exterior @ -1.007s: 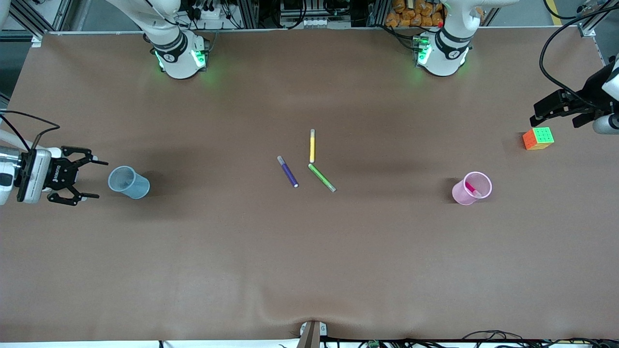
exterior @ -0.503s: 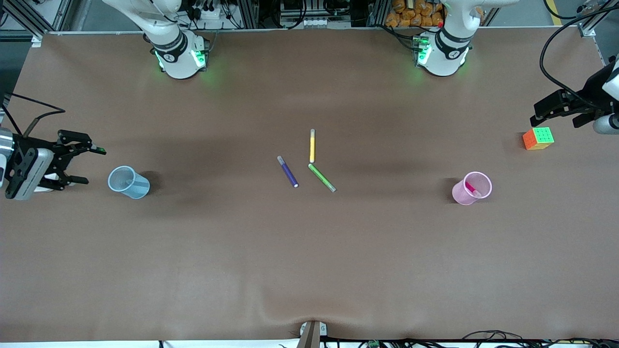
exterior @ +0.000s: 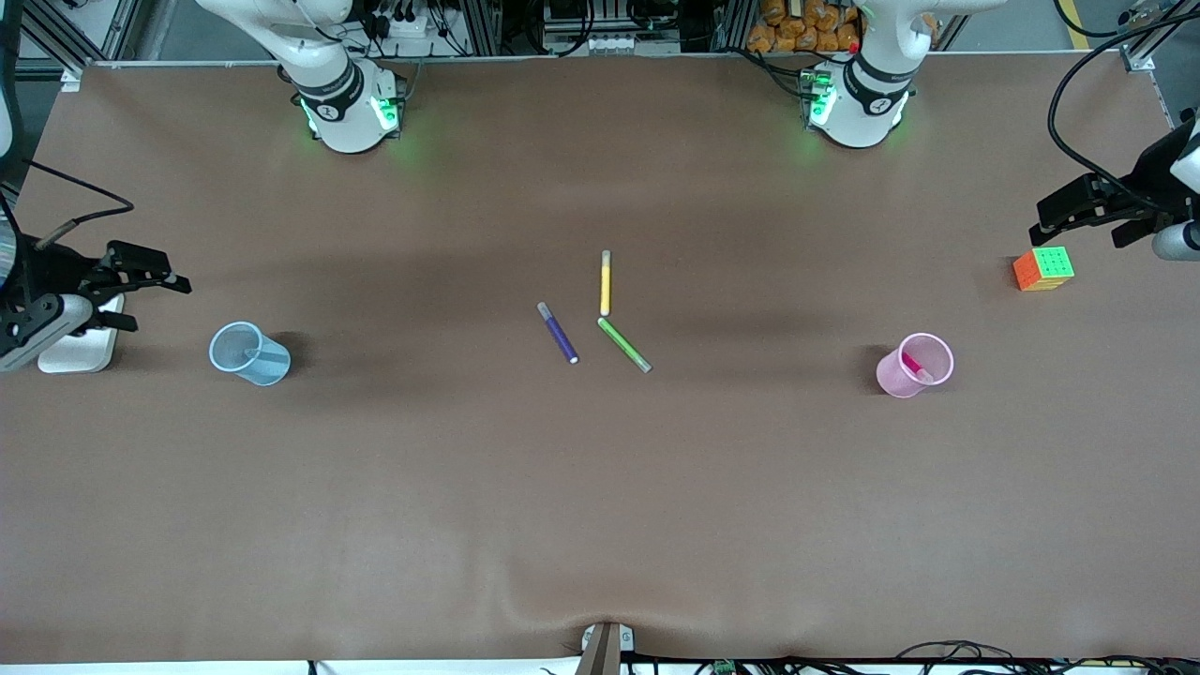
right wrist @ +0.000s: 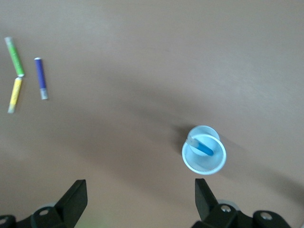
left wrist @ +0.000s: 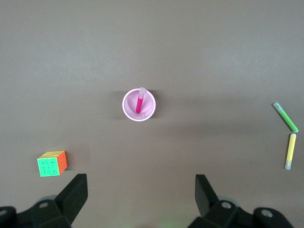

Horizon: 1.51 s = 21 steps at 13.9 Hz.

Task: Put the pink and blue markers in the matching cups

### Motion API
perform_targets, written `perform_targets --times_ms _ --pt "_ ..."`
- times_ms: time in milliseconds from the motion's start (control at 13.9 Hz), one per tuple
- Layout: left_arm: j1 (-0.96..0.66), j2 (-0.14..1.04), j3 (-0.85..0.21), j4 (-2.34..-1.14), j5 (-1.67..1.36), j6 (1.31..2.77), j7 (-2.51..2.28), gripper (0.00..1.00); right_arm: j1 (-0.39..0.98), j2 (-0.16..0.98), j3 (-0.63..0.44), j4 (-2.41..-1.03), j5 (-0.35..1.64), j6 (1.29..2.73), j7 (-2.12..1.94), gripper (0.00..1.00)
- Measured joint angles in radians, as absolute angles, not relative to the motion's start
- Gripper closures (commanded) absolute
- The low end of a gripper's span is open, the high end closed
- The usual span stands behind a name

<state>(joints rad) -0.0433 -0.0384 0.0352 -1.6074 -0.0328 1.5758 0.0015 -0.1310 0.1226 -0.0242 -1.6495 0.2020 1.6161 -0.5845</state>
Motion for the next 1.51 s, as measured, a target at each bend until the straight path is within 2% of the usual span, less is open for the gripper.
perform_targets --times_ms 432,1079,1510 --pt "-0.043 -0.038 0.036 -1.607 -0.033 1.576 0.002 0.0 -0.054 0.051 -0.025 -1.648 0.066 1.596 -0.307 0.0" --pt "-0.042 -0.037 0.037 -1.608 -0.033 1.574 0.002 0.0 -0.049 -0.025 -0.01 -1.647 0.057 1.479 -0.04 0.0" --pt "-0.042 -0.036 0.037 -1.608 -0.033 1.573 0.002 0.0 -0.048 -0.049 -0.001 -1.641 0.056 1.464 -0.009 0.0"
